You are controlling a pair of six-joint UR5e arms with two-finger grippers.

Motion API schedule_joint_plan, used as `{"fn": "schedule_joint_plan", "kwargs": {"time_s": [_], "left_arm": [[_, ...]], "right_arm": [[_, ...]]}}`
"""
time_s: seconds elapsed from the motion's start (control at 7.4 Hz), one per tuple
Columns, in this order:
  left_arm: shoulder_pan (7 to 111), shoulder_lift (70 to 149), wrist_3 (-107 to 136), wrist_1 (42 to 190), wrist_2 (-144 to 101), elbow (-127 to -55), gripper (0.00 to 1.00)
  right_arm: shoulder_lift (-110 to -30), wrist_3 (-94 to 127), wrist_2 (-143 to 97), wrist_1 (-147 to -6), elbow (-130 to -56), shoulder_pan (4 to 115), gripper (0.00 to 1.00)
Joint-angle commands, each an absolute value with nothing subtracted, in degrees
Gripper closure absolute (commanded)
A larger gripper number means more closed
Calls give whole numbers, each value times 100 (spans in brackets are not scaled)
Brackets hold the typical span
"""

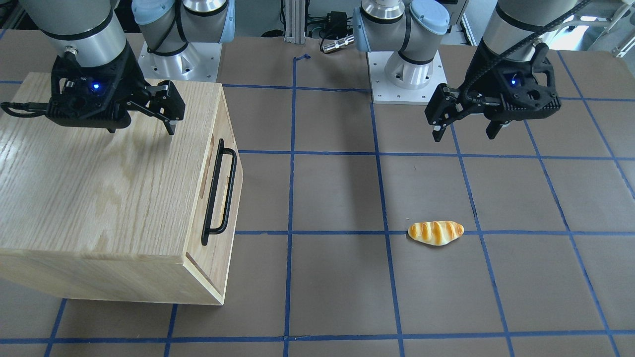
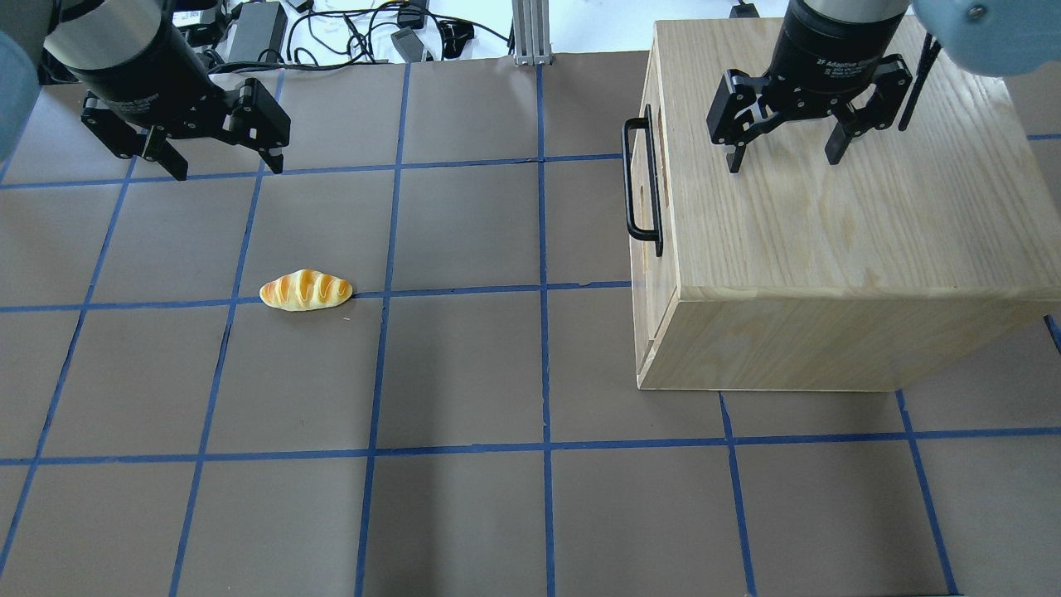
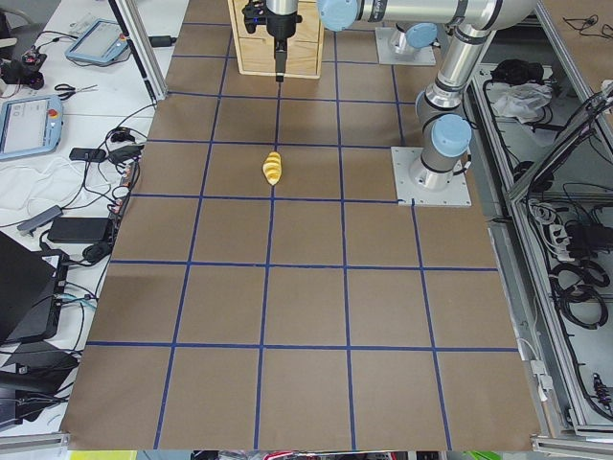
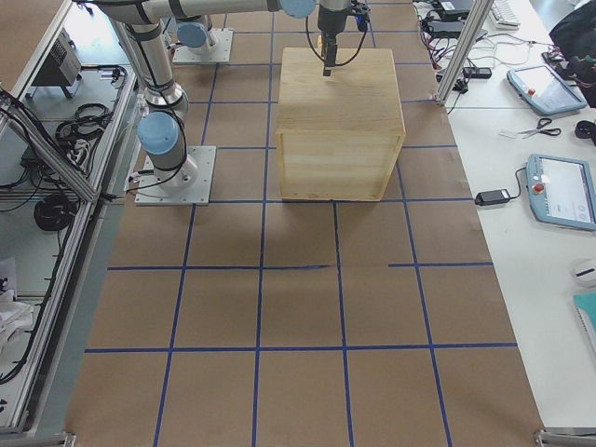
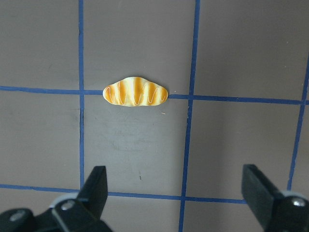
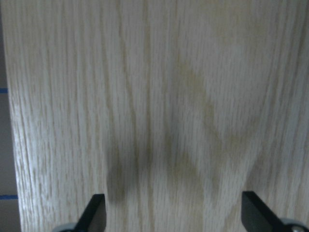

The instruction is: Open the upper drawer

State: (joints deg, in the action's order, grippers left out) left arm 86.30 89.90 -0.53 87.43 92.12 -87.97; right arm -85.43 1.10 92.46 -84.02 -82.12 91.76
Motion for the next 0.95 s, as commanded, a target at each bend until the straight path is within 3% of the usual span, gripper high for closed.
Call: {"fn": "schedule_joint_plan", "kwargs": {"time_s": [0.0, 0.81], "left_arm": [[8640, 8974, -53, 8710, 9193, -8868, 0], [8666, 8939, 61, 8762, 9185, -8965, 0]], "right_arm": [[-8543, 105, 9246, -8402, -8209, 9176, 0], [-8543, 114, 9246, -8402, -8218, 9176, 0]]}}
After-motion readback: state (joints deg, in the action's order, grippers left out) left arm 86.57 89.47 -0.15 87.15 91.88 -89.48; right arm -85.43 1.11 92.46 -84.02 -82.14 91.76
